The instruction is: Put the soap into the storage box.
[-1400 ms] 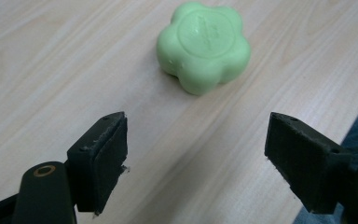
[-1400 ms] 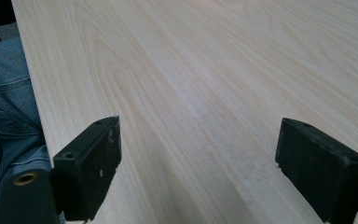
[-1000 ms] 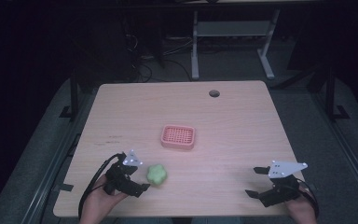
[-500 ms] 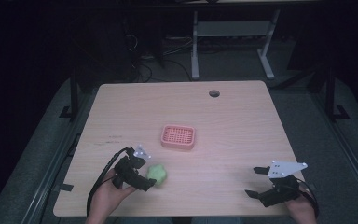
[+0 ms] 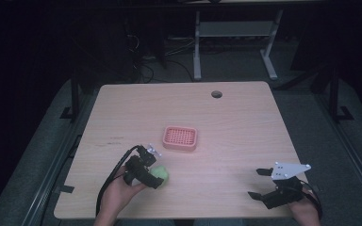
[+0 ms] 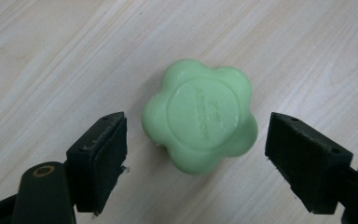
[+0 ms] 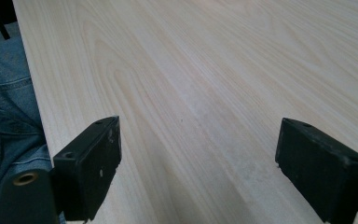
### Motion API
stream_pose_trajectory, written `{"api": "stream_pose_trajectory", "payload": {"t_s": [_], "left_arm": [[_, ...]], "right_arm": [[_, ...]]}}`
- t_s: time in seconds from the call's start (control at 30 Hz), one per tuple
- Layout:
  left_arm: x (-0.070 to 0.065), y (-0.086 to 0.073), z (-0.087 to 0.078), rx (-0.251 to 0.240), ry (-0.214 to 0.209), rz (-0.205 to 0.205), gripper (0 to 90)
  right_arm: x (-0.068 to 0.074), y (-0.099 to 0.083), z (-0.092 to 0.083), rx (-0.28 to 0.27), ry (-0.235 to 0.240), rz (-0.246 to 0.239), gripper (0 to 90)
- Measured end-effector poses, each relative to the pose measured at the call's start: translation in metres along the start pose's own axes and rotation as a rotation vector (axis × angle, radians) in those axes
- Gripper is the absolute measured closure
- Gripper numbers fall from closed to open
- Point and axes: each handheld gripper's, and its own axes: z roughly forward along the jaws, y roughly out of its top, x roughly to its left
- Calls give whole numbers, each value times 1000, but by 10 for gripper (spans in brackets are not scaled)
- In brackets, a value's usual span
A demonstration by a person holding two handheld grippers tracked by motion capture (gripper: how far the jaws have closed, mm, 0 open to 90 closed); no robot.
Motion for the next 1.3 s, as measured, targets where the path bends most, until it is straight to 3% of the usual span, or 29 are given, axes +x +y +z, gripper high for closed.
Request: {"api": "stream_pose_trajectory", "payload": {"t_s": [0.77,0.8,1.03,1.3], "left_arm": [[-3,14,25,95,20,-23,222],[-4,14,26,85,16,-40,224],[-4,13,34,97,14,-52,245],[-4,12,34,96,24,-37,256]], "right_arm": [[1,1,-1,-2,3,-3,138],[1,1,-1,-2,3,-3,138],[1,1,-1,-2,3,-4,138],[1,1,-1,-4,3,-4,138]]}}
